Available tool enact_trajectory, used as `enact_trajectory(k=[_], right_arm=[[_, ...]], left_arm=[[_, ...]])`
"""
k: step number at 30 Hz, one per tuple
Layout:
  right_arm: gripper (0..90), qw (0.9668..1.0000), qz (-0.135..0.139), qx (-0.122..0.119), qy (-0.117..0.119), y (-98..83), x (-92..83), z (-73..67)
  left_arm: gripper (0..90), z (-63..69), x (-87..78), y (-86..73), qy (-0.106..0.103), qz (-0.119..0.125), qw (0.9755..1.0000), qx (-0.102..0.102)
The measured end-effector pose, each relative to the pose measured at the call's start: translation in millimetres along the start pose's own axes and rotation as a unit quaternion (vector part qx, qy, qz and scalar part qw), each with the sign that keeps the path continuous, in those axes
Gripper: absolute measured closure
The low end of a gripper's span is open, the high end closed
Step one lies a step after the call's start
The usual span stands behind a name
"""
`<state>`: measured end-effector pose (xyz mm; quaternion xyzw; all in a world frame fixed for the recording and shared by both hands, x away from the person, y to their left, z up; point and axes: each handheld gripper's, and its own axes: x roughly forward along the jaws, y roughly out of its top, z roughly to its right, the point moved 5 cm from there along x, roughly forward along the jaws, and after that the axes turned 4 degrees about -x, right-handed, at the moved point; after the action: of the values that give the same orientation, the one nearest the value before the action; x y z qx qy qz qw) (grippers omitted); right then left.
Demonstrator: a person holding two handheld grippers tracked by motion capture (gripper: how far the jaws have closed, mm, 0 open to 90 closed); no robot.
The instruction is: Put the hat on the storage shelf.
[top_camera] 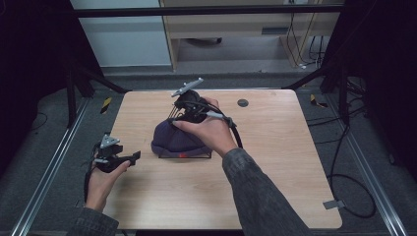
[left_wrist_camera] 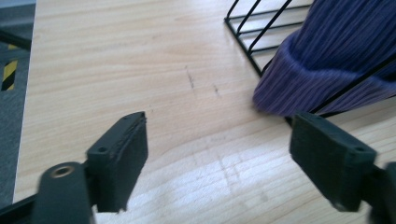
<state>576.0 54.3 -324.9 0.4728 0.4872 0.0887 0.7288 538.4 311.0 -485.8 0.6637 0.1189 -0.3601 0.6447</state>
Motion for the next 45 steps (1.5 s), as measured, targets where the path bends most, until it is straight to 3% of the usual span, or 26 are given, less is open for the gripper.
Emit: enact_trajectory(k=[6,9,16,19,20,21,22,24,25,26,27,30,39,41,42,44,45], right_arm=[[14.9,0.9997,0.008,0.021,-0.011,-9.2,-22.5,10.3],[11.6,0.9988,0.020,0.035,-0.027,-21.1,-40.5,24.8],[8.6,0.9973,0.031,0.052,-0.040,-46.0,-64.9,47.7],[7.8,0.9963,0.031,0.064,-0.048,-70.4,-77.9,57.6],[7.8,0.9963,0.031,0.064,-0.048,-70.4,-77.9,57.6],[8.0,0.9960,0.030,0.068,-0.049,-85.0,-83.0,60.0],[8.0,0.9960,0.030,0.068,-0.049,-85.0,-83.0,60.0],[9.5,0.9954,0.023,0.074,-0.056,-108.8,-90.0,64.2],[9.5,0.9954,0.023,0.074,-0.056,-108.8,-90.0,64.2],[11.5,0.9947,0.016,0.076,-0.068,-127.3,-94.5,68.6],[11.5,0.9947,0.016,0.076,-0.068,-127.3,-94.5,68.6],[13.3,0.9926,0.009,0.092,-0.078,-157.6,-99.7,75.0],[13.3,0.9877,-0.010,0.130,-0.086,-223.0,-98.3,84.2],[13.4,0.9869,-0.010,0.136,-0.086,-229.4,-98.1,84.6],[13.5,0.9854,-0.010,0.145,-0.088,-243.7,-97.5,85.8],[13.5,0.9848,-0.010,0.149,-0.089,-248.3,-97.1,86.0],[13.6,0.9836,-0.016,0.155,-0.091,-263.3,-94.3,86.7]], left_arm=[[9.4,-0.3,5.4,-7.3,-0.001,-0.020,0.9997,0.012],[6.5,-2.7,9.0,-10.5,0.000,-0.032,0.9994,0.014],[6.2,-7.5,11.4,-13.7,-0.002,-0.039,0.9990,0.020],[6.2,-6.7,11.9,-14.6,-0.002,-0.042,0.9989,0.022],[6.2,-6.7,11.9,-14.6,-0.002,-0.042,0.9989,0.022],[6.2,-5.8,12.4,-15.6,-0.002,-0.046,0.9986,0.026],[6.2,-5.8,12.4,-15.6,-0.002,-0.046,0.9986,0.026],[6.2,-5.2,13.0,-16.4,0.001,-0.049,0.9983,0.031],[6.2,-5.2,13.0,-16.4,0.001,-0.049,0.9983,0.031],[6.2,-5.4,13.2,-17.0,0.000,-0.050,0.9982,0.032],[6.2,-5.4,13.2,-17.0,0.000,-0.050,0.9982,0.032],[6.2,-5.5,15.2,-19.0,0.002,-0.055,0.9978,0.037],[5.9,-2.6,17.9,-21.4,-0.001,-0.063,0.9971,0.042],[5.8,-2.8,18.2,-21.7,-0.001,-0.064,0.9970,0.043],[5.7,-2.9,19.2,-23.0,-0.003,-0.069,0.9967,0.042],[5.6,-3.1,19.4,-23.5,-0.003,-0.072,0.9965,0.044],[5.7,-2.6,20.0,-24.1,-0.003,-0.074,0.9963,0.043]])
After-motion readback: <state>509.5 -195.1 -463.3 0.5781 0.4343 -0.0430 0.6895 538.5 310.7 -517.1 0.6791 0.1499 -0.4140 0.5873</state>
